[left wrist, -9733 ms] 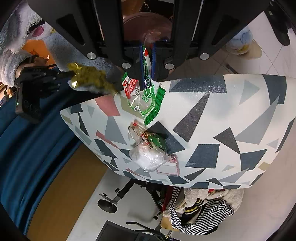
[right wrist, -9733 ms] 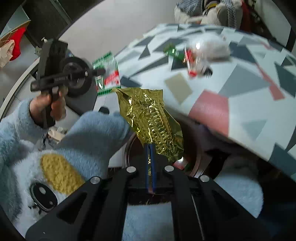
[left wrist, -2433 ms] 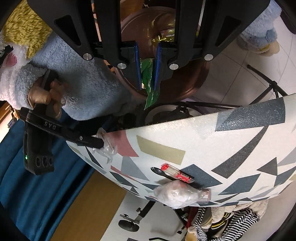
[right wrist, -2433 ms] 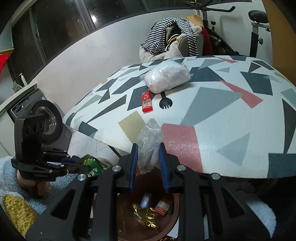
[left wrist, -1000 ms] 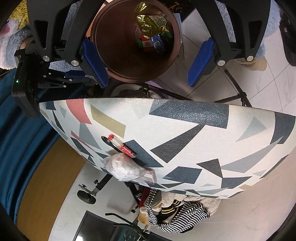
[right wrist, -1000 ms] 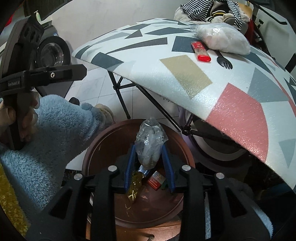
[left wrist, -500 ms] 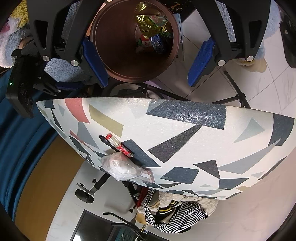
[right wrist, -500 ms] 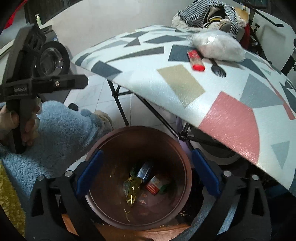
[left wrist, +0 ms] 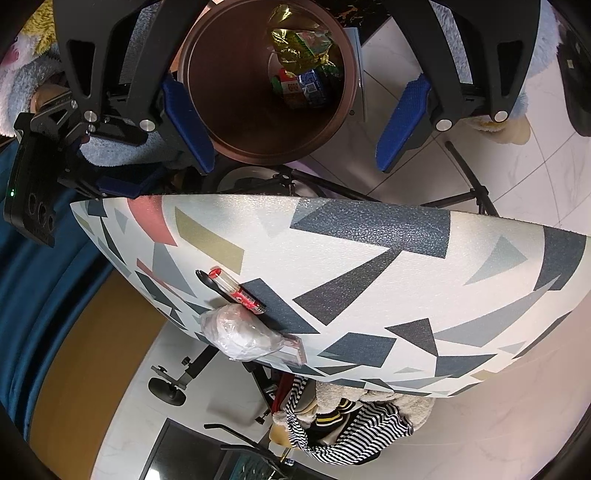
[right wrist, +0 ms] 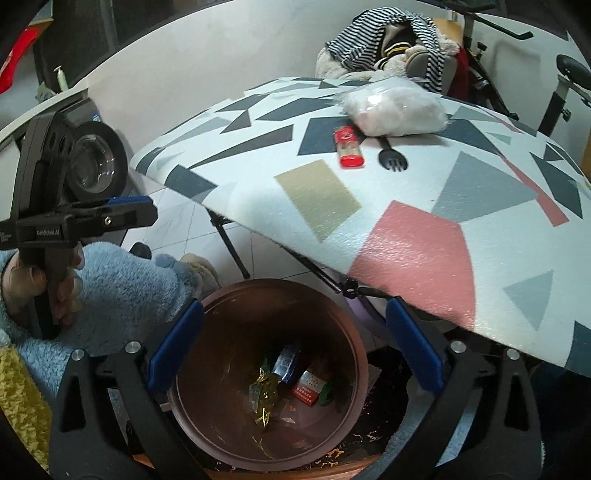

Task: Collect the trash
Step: 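Raise both tools from the bin back toward the table, then grasp the red lighter with the left gripper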

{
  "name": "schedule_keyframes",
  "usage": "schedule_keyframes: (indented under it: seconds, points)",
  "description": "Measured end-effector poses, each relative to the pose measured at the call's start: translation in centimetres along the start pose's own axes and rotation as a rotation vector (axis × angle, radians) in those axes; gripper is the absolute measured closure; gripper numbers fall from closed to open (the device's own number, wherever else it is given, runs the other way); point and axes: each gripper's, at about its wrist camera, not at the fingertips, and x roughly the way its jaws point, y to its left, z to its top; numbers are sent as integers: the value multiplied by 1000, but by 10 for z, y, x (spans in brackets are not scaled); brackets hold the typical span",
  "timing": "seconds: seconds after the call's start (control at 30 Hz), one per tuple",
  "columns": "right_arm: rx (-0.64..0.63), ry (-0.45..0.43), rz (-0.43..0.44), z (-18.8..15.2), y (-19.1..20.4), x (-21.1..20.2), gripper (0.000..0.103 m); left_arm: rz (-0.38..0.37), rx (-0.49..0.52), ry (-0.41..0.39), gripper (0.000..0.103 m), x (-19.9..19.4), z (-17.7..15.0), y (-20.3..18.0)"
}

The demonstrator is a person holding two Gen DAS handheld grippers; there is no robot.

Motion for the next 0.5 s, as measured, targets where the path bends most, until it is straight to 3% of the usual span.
schedule_keyframes:
  seconds: [0.2, 0.37, 0.5]
  points:
    - [93, -71, -73, 15, -24, -17, 6, 35, 2, 4, 16, 1, 15, -4]
    - [144, -111, -193, 35, -50, -30, 6, 10, 0, -5, 16, 11, 52, -19]
    - [185, -154, -259, 50, -74, -38, 6, 9, -18, 44, 16, 41, 87, -41]
